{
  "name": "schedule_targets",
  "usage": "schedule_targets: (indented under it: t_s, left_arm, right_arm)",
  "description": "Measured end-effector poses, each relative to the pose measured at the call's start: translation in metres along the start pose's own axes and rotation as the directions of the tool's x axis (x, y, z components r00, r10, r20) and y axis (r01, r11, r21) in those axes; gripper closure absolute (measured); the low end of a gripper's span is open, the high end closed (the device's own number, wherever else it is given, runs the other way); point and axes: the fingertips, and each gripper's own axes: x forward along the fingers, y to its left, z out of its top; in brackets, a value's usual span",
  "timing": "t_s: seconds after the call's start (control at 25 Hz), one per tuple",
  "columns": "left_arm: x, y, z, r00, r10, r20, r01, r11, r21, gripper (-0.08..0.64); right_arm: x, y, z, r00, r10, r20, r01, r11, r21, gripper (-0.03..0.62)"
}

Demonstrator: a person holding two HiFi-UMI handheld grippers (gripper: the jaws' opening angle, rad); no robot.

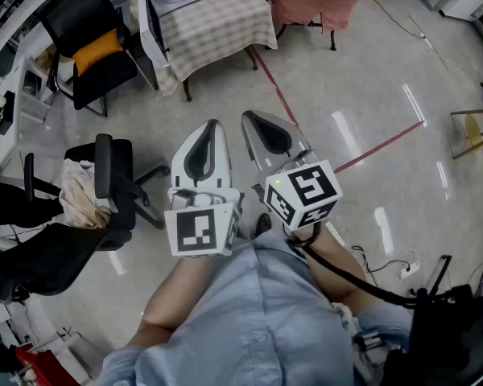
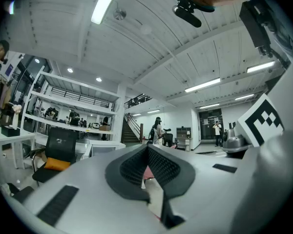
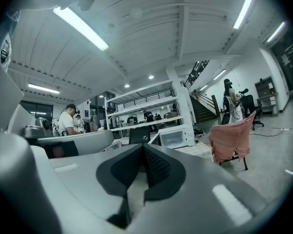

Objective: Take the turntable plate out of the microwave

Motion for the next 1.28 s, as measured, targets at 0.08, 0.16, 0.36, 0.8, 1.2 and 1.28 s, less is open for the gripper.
schedule_targets:
  t_s: [0.08,0.16,0.36,0.8,1.2,1.28]
  left_arm:
    - [0.000,-0.002,0.000,1.000,-0.001,0.000,0.001,1.000,0.000,0.554]
    - [0.000,-0.005,0.000,1.000,0.000,-0.003,0.000,1.000,0.000,0.554]
    - [0.001,-0.016,0.000,1.000,-0.001,-0.004,0.001,1.000,0.006,0.554]
    - [0.006,-0.044,-0.018,1.000,0.006,-0.019,-0.005,1.000,0.004,0.554]
    - [0.031,-0.038,-0.024,0.999,0.034,-0.042,-0.034,0.999,0.005,0.554]
    - [0.040,-0.028,-0.027,0.998,0.041,-0.041,-0.041,0.999,-0.002,0.554]
  right_arm:
    - [-0.002,-0.001,0.000,1.000,-0.001,0.001,0.001,1.000,0.000,0.592]
    - [-0.005,-0.003,0.000,1.000,-0.001,0.002,0.001,1.000,0.001,0.592]
    - [-0.014,-0.010,0.002,1.000,0.000,0.009,0.000,1.000,0.009,0.592]
    - [-0.029,-0.035,-0.016,1.000,0.029,-0.007,-0.029,0.996,0.088,0.591]
    - [-0.009,-0.055,-0.018,0.998,0.052,-0.034,-0.048,0.992,0.115,0.591]
    - [0.002,-0.059,-0.021,0.998,0.050,-0.047,-0.044,0.993,0.112,0.591]
